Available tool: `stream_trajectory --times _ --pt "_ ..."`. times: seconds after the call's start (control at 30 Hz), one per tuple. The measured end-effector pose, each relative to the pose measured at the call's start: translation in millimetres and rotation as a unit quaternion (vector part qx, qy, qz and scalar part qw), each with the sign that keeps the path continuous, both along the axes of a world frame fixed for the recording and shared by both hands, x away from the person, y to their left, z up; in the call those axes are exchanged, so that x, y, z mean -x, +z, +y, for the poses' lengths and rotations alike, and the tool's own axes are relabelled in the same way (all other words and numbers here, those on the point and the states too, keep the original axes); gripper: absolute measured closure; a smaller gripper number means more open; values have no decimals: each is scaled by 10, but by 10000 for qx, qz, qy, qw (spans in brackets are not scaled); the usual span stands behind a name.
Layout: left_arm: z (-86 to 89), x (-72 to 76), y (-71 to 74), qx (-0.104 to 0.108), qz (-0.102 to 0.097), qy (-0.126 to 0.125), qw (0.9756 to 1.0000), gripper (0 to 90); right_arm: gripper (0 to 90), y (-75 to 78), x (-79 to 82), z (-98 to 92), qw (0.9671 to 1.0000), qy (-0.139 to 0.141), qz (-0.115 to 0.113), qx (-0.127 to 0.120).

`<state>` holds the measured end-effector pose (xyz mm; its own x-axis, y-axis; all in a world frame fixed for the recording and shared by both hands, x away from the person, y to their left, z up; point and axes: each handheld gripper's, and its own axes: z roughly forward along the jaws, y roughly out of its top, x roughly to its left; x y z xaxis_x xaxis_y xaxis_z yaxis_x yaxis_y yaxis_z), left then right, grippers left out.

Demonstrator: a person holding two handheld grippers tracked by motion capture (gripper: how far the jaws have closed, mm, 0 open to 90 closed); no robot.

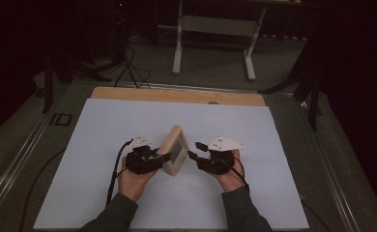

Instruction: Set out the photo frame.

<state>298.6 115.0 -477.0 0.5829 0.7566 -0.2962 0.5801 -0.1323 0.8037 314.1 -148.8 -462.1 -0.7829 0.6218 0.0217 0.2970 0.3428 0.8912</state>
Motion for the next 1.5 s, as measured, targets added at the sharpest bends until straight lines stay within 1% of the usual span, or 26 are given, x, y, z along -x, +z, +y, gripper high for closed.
stream_trajectory --times 0.1,0.27,0.43,0.5,0.53,0.57,0.63,0.7,0.77,0.87,1.0,1.03,1.07,1.13,1.23,1.37,1.4,1.47,1.5 --pt "-28 23 6 -74 -103 -62 9999 604 542 16 -1 -21 10000 -36 -15 -34" --pt "-44 40 7 -126 -174 -113 9997 605 541 41 -3 -56 9999 -102 -68 -85" --pt "-70 72 10 -233 -307 -252 9989 605 542 70 -1 -84 9997 -147 -123 -117" --pt "-75 78 11 -249 -323 -267 9988 606 543 78 -3 -99 9997 -172 -137 -146" --pt "-90 92 15 -313 -378 -326 9983 606 544 84 -4 -110 9996 -190 -149 -153" --pt "-90 92 15 -313 -378 -326 9983 606 544 84 -4 -110 9996 -190 -149 -153" --pt "-119 118 18 -403 -480 -437 9971 606 546 101 -6 -134 9994 -237 -170 -186" --pt "-139 136 19 -457 -534 -494 9963 606 548 108 -7 -146 9992 -268 -179 -221" --pt "-146 143 20 -484 -552 -514 9960 605 552 115 -7 -158 9991 -297 -184 -248" --pt "-191 188 19 -592 -670 -608 9941 605 565 123 -7 -171 9989 -330 -210 -274" --pt "-232 225 18 -661 -753 -684 9926 605 582 131 -3 -179 9986 -381 -239 -294" --pt "-232 225 18 -661 -753 -684 9926 605 589 133 -3 -181 9984 -396 -251 -304" --pt "-251 244 19 -709 -796 -724 9917 605 601 136 -1 -184 9983 -420 -249 -316" --pt "-268 263 17 -734 -832 -748 9910 604 623 139 -2 -190 9981 -452 -282 -319" --pt "-296 294 15 -795 -896 -784 9897 604 679 144 -3 -193 9978 -504 -294 -327" --pt "-329 325 11 -806 -937 -860 9886 604 788 156 4 -186 9975 -497 -309 -388" --pt "-335 330 11 -808 -946 -879 9883 604 834 157 8 -180 9975 -495 -335 -376" --pt "-347 343 11 -823 -966 -943 9874 604 895 158 11 -176 9975 -481 -360 -376" --pt "-361 355 9 -818 -983 -964 9871 604 896 156 13 -173 9975 -472 -370 -367"
